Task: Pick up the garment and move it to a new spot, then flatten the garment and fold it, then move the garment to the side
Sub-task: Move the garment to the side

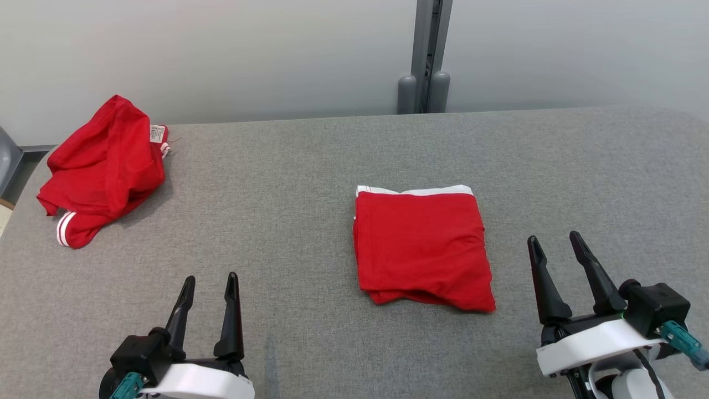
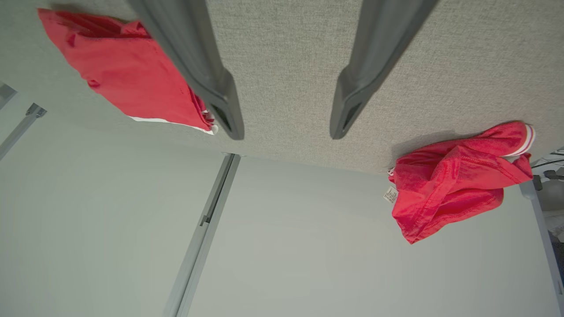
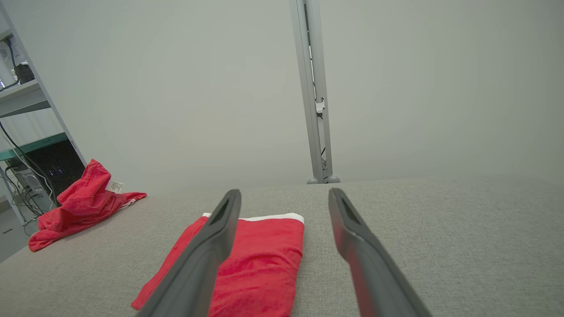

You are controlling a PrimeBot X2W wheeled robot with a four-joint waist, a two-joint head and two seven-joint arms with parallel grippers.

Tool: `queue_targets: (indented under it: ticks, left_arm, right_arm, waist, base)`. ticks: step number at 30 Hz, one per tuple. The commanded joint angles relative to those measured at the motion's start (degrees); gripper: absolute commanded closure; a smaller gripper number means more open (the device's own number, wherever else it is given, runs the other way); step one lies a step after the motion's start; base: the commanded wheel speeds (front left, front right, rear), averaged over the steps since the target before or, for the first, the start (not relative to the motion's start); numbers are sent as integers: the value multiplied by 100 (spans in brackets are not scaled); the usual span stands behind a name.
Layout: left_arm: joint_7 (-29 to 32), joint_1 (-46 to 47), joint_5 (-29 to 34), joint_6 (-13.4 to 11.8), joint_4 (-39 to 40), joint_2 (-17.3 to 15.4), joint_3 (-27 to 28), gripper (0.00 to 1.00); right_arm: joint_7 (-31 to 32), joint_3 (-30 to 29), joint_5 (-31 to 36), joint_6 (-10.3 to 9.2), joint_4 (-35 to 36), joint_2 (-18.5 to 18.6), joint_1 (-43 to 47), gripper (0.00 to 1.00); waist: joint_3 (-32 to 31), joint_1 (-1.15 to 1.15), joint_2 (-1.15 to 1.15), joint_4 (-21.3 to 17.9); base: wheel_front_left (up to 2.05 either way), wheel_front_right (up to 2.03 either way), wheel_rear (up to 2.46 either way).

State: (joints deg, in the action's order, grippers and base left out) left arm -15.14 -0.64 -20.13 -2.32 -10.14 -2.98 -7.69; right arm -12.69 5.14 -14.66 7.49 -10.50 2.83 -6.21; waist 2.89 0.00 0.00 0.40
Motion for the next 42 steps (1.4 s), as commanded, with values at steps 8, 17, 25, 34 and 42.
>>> queue_targets:
  ticks: [8,17,25,34,42]
  left_arm:
    - [0,59,48,24,-1,-6,-25,0]
    - [0,106,-2,25,-33,-1,-25,0]
    - [-1,171,-77,34,-7,-1,-78,0]
    - [-1,391,-159,22,4,-1,-183,0]
    - [0,554,-236,-8,-39,-2,-282,0]
  right_arm:
    - [-20,-31,-93,1,-97,16,20,0]
    - [48,-104,21,1,-202,18,-42,0]
    - [587,-218,136,1,-520,18,-388,0]
    - [1535,315,-303,1,-1218,602,-1321,0]
    - [2822,1199,-1462,1,-1956,1343,-2191,0]
  waist:
    - [-12,0,0,30]
    - [25,0,0,61]
    - [172,0,0,139]
    - [501,0,0,336]
    - [746,0,0,686]
  base:
    - [0,0,0]
    - [0,0,0]
    - [0,0,0]
    - [0,0,0]
    - [0,0,0]
